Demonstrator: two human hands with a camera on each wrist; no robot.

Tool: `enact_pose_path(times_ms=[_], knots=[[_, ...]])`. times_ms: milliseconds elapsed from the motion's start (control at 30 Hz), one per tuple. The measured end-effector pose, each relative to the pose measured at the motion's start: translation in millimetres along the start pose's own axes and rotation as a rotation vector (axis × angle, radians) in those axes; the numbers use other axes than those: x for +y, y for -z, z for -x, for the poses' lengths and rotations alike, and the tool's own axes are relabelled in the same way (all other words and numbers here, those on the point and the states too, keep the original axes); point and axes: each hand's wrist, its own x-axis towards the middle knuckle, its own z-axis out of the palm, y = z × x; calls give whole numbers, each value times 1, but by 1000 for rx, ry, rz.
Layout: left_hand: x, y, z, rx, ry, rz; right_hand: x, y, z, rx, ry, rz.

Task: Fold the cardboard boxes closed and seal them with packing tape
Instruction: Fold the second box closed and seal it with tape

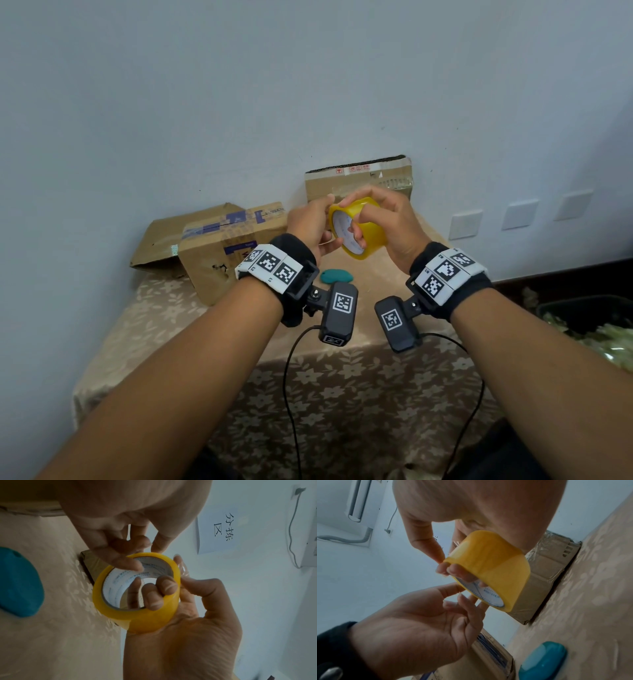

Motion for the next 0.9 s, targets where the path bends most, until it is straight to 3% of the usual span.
enact_pose_path(times_ms=[400, 700, 900], knots=[[0, -6, 2, 103, -58, 75, 0, -1, 2, -34, -10, 17], [0, -16, -2, 189, -378, 10, -1, -5, 1, -64, 2, -2], [10, -13, 1, 197, -618, -53, 4, -1, 2, -64, -70, 57]])
